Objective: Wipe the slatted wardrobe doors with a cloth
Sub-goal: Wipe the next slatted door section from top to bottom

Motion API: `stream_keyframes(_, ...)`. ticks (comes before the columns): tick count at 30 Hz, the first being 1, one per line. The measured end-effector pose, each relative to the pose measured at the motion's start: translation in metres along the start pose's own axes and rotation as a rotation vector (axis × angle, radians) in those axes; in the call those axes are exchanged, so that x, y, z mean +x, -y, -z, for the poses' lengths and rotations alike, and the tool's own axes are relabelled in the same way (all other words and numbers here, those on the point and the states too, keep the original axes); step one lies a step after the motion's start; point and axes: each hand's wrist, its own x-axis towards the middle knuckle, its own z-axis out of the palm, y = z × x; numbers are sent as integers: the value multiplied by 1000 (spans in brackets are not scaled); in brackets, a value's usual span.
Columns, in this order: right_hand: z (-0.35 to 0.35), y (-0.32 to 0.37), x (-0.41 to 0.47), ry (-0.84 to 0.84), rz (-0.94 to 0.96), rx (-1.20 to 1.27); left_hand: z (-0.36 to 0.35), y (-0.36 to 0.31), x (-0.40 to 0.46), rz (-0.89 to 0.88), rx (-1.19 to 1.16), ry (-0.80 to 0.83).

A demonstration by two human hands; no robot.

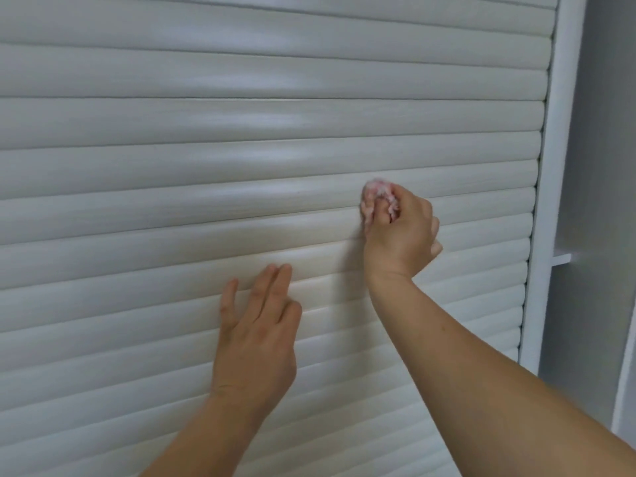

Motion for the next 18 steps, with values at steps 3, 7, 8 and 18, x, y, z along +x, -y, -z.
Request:
stream_keyframes(3,-12,32,-16,91,221,-69,0,6,-1,-7,10,-17)
stream_keyframes(7,-26,45,-43,59,576,-102,-3,9,-2,-7,24,-41)
stream_keyframes(8,-25,40,-45,52,645,-112,-4,10,-3,-11,30,-44)
stream_keyframes(18,1,8,-31,137,739,-175,1,13,-6,-10,22,-79)
